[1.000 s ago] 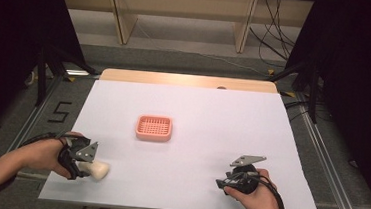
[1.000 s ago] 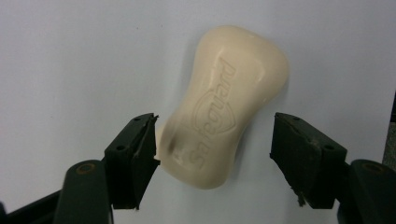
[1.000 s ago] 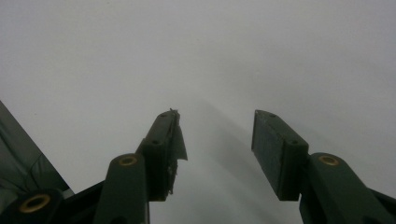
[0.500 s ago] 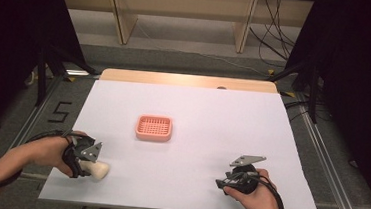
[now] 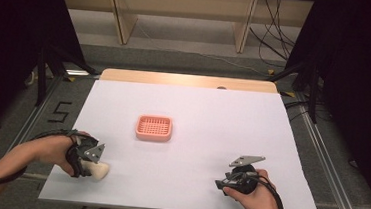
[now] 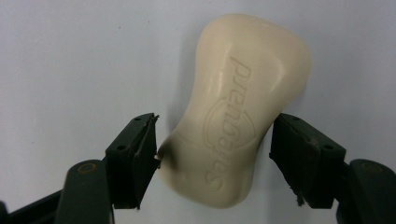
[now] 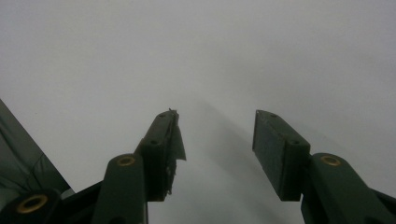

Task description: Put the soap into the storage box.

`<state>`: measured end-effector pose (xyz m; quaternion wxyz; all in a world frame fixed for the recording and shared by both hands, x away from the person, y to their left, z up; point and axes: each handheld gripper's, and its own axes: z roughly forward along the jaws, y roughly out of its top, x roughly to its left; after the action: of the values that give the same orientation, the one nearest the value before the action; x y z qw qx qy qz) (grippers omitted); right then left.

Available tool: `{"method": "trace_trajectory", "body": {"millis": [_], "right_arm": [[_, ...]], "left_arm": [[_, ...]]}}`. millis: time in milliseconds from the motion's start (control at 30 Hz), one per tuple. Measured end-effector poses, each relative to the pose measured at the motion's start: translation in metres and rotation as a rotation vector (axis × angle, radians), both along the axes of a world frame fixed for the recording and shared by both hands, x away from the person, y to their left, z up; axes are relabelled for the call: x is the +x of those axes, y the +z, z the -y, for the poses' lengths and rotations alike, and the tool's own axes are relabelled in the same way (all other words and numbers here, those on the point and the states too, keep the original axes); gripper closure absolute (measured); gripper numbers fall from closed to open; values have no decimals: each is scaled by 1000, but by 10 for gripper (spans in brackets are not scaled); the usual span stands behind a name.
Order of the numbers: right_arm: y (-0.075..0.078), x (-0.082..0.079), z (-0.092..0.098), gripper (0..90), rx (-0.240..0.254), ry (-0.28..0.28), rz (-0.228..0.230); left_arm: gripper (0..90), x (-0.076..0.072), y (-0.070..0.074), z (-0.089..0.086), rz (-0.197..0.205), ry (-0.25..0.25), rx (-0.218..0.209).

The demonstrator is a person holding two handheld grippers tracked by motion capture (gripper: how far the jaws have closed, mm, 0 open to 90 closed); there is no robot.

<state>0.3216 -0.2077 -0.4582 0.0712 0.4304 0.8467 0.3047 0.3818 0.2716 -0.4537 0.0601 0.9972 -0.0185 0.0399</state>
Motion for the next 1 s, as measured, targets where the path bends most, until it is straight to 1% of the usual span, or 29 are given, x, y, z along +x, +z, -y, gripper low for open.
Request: {"method": "trace_trajectory", "body": {"millis": [33,100,133,167,200,233,267,300,333,367,433,500,533,567,600,633,700,733,767,800,833,933,1000], "right_arm": [[0,1,1,508,-5,8,7],[0,1,1,508,-4,8,7],[0,1,1,508,-4,7,7],[0,1,1,507,-4,6,6],[0,1,1,508,-4,6,6],[-2,1,0,507,9,-1,15],[-2,1,0,507,7,0,15],[-2,1,1,507,7,2,12],[-1,1,1,507,-4,4,0],[-1,1,1,507,2,0,2],[-2,1,1,507,5,-4,6],[-2,1,1,507,8,-3,7],[-2,1,1,507,8,-3,7],[-2,1,1,507,7,-3,7],[-1,1,1,507,-6,3,-2],[-2,1,2,507,-10,9,8],[-1,1,1,507,-8,7,3],[-2,1,2,507,-11,9,9],[-2,1,2,507,-10,10,9],[-2,1,2,507,-11,10,9],[-1,1,1,506,-5,2,-5],[-2,1,1,504,-5,3,-4],[-2,1,1,500,0,5,-4]], "left_arm": [[318,1,0,1,1,-15,11],[320,2,0,2,-6,-24,17],[321,1,-2,3,-7,-16,5],[322,2,-2,3,-7,-25,13],[323,2,-3,4,-16,-27,18],[323,2,-4,4,-16,-29,19],[324,1,-5,5,-20,-20,9],[327,1,-6,5,-21,-20,8],[330,2,-6,6,-17,-33,15],[347,2,-6,6,-27,-30,17],[357,1,-6,6,-34,-23,13],[402,1,-6,5,-42,-23,20],[402,1,-6,5,-45,-24,21],[412,1,-6,5,-51,-24,21],[426,1,-6,6,-50,-26,23],[432,-2,-8,5,-72,11,-5],[446,-2,-8,5,-75,11,-3],[455,-3,-8,5,-81,16,-2],[461,-1,-6,6,-77,-8,29],[466,0,-6,6,-82,-9,36],[468,-1,-6,6,-87,-7,39],[469,-1,-6,6,-105,12,47],[467,-1,-6,6,-107,21,48]]}}
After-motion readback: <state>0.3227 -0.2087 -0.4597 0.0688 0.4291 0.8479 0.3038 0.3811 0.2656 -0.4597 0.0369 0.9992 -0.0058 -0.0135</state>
